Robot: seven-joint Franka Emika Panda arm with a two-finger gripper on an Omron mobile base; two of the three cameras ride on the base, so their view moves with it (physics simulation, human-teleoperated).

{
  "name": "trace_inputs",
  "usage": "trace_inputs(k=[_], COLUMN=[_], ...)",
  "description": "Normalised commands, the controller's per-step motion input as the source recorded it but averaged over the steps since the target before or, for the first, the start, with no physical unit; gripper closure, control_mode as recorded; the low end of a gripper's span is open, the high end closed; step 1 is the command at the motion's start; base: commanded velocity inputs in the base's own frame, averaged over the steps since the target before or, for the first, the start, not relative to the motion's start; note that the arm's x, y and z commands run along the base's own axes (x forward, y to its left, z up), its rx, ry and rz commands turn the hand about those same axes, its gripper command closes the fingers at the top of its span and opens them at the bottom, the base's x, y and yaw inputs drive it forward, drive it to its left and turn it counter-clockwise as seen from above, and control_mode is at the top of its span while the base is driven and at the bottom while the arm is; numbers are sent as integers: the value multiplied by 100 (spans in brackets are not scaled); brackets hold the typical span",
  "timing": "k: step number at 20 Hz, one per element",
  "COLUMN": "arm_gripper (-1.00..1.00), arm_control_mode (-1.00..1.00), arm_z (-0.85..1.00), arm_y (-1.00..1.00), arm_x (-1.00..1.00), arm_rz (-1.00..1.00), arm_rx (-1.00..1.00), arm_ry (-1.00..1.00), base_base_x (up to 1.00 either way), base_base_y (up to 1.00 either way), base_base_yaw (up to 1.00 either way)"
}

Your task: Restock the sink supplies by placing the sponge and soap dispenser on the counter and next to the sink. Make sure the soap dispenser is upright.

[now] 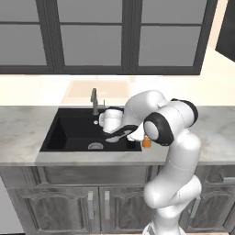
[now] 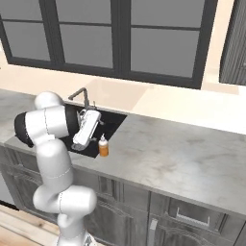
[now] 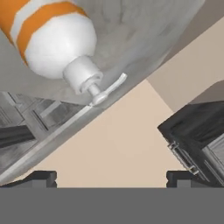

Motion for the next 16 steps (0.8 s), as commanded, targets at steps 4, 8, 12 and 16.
trace_inputs(k=[4, 8, 12, 16], arm_gripper=[-100, -100, -100, -100], arm_control_mode=[-100, -100, -100, -100], arm_z=[1, 11, 0, 6], arm_y=[3, 12, 2, -1], arm_x=[-10, -83, -100, -100], arm_rz=[2, 0, 0, 0], arm_rx=[0, 0, 7, 24], arm_ry=[-8, -19, -35, -33], base_base_x=[0, 0, 0, 0], base_base_y=[0, 0, 0, 0], base_base_yaw=[0, 0, 0, 0])
